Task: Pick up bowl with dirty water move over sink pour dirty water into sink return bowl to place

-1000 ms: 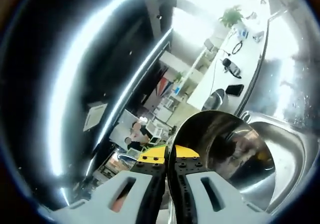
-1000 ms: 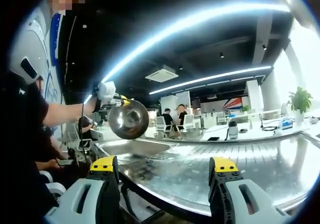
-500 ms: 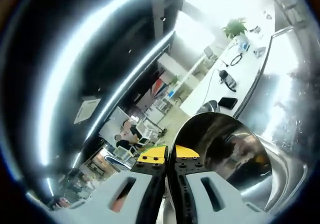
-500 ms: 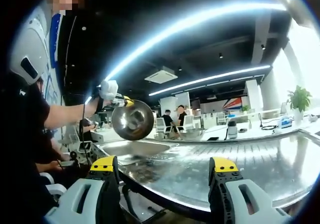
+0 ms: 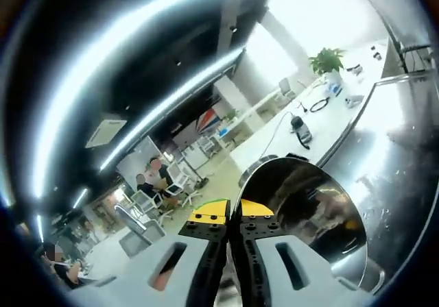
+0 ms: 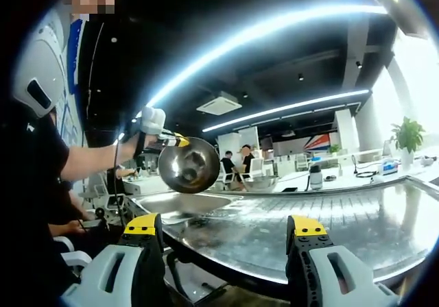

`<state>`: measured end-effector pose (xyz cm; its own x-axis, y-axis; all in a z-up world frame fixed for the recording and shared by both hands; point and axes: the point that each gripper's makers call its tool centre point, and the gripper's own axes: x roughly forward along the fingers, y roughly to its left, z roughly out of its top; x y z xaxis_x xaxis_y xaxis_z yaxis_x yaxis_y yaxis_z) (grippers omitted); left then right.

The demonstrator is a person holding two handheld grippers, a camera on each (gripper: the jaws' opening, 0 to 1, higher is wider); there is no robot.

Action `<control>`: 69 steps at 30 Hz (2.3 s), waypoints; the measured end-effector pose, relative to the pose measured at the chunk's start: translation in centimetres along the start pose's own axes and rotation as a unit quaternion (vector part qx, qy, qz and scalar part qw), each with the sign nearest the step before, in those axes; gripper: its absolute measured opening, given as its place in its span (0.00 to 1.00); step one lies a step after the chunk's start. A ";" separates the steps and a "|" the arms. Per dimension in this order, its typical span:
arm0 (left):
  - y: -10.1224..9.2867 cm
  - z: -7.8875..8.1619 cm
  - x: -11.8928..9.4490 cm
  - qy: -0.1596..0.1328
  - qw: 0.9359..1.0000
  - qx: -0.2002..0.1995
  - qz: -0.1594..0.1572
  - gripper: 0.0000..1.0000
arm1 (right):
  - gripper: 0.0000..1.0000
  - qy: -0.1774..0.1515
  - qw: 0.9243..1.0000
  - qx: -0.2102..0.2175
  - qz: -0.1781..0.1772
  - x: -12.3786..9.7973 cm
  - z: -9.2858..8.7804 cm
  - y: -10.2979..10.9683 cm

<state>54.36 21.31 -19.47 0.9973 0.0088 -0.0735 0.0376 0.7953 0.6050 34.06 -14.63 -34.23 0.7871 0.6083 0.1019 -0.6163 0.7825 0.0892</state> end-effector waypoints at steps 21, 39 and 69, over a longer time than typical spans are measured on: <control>-7.8 5.0 1.4 -0.037 0.993 -0.088 -0.073 0.00 | 0.66 -0.001 1.000 0.000 -0.009 -1.3 0.3 -0.6; -11.2 6.8 1.6 -0.051 0.986 -0.113 -0.107 0.00 | 0.66 -0.002 1.000 -0.004 -0.016 -1.9 0.6 -1.1; -18.1 8.3 3.0 -0.045 0.959 -0.204 -0.192 0.00 | 0.66 -0.004 0.999 -0.009 -0.038 -3.5 1.3 -2.0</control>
<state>57.18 1.89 -24.07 0.9168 -0.3705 -0.1490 0.3939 0.9003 0.1851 32.52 -18.46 -33.50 0.8312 0.5461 0.1043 -0.5543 0.8285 0.0795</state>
